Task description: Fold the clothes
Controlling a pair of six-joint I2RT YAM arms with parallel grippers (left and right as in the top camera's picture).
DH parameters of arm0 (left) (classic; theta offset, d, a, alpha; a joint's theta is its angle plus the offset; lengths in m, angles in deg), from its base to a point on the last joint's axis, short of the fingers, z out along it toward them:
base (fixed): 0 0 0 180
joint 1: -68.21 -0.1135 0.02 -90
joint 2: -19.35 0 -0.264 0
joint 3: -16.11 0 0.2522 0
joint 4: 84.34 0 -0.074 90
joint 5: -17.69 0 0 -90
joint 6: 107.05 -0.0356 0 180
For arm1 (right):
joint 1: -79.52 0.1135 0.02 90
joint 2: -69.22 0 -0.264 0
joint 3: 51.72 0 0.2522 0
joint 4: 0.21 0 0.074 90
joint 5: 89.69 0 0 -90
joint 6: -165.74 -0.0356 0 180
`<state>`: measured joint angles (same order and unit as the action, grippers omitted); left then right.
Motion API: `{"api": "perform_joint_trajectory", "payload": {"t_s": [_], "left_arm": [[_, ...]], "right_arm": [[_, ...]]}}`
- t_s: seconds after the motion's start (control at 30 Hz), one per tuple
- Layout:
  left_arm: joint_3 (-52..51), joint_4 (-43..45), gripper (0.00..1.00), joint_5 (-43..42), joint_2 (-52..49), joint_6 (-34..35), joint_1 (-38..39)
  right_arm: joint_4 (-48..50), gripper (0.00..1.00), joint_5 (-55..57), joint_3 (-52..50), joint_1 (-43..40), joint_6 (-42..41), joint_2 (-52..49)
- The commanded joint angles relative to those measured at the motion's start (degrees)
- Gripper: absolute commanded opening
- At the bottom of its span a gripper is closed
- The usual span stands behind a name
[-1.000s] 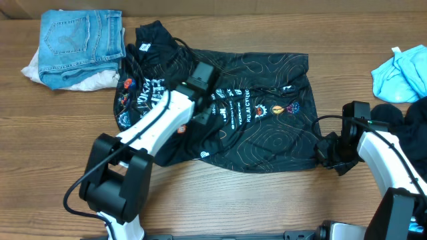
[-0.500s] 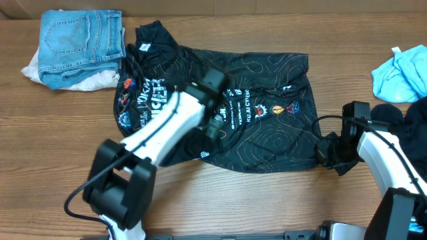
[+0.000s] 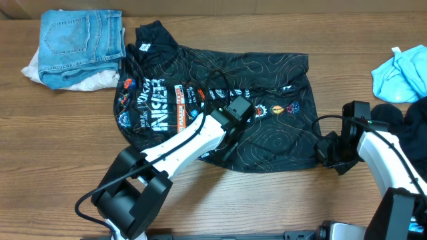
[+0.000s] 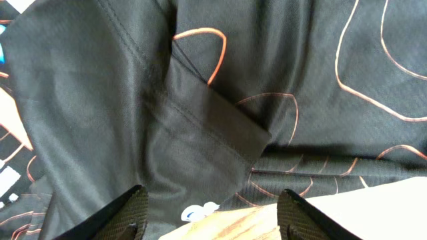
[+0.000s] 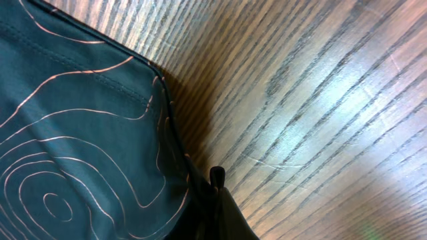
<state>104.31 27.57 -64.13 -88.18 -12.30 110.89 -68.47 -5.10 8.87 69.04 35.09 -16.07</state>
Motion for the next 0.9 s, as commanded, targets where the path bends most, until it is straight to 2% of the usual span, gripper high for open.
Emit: {"api": "perform_joint_trajectory", "payload": {"t_s": [0.0,0.17,0.8,0.87], "left_arm": [[-0.83,2.21,0.63,0.68,1.22,-0.13,-0.02],[-0.83,4.96,0.61,-0.39,0.04,-2.47,0.39],[-0.90,4.00,0.53,-1.97,-7.32,-3.13,0.52],[-0.90,4.02,0.49,-1.79,-7.32,-3.10,0.52]], "right_arm": [[0.42,0.04,-0.85,1.18,-0.31,0.13,-0.15],[0.37,0.04,-0.90,1.18,-0.31,0.13,-0.15],[0.17,0.04,-0.87,1.18,-0.31,0.15,-0.15],[0.17,0.04,-0.87,1.18,-0.31,0.15,-0.15]]}}
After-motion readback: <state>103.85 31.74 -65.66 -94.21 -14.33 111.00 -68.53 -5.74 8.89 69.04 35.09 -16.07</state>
